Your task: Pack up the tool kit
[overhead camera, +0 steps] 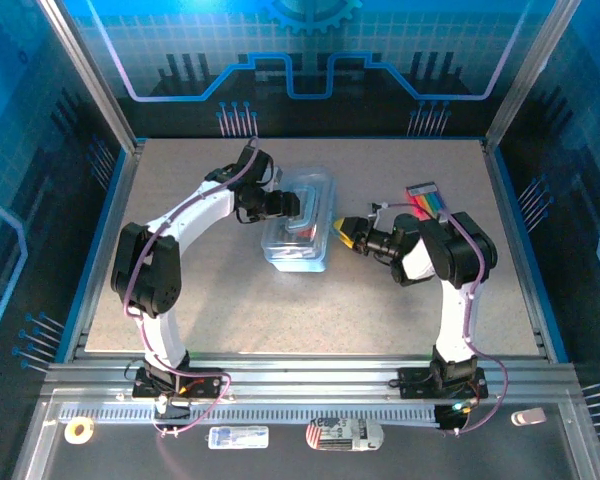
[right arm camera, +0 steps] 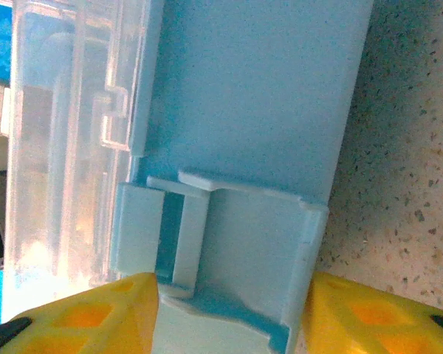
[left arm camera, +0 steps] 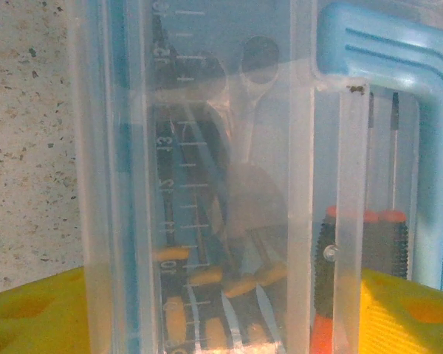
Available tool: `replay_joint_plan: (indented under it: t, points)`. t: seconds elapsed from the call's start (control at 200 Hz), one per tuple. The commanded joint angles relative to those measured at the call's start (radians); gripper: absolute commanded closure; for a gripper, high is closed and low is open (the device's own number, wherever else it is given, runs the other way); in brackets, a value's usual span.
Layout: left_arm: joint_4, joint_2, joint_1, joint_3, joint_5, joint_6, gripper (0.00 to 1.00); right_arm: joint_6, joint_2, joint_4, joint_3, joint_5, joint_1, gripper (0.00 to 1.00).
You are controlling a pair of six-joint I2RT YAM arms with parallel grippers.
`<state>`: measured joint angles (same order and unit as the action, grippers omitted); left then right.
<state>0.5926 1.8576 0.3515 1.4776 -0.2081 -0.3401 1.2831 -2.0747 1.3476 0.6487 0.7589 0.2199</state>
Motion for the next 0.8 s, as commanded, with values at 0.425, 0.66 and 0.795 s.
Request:
replay_joint_plan:
  t: [0.425, 0.66, 0.795]
  points:
    - [0.094, 0.094, -0.006, -0.077, 0.119, -0.019, 0.45, -0.057, 0.13, 0.074, -0.04, 0.011, -0.015, 0.5]
    - [0.089, 0.103, 0.003, -0.079, 0.116, -0.019, 0.45, -0.049, 0.145, 0.074, -0.032, 0.017, -0.019, 0.49]
    - [0.088, 0.107, 0.004, -0.08, 0.113, -0.02, 0.46, -0.066, 0.168, 0.036, -0.022, 0.016, -0.018, 0.49]
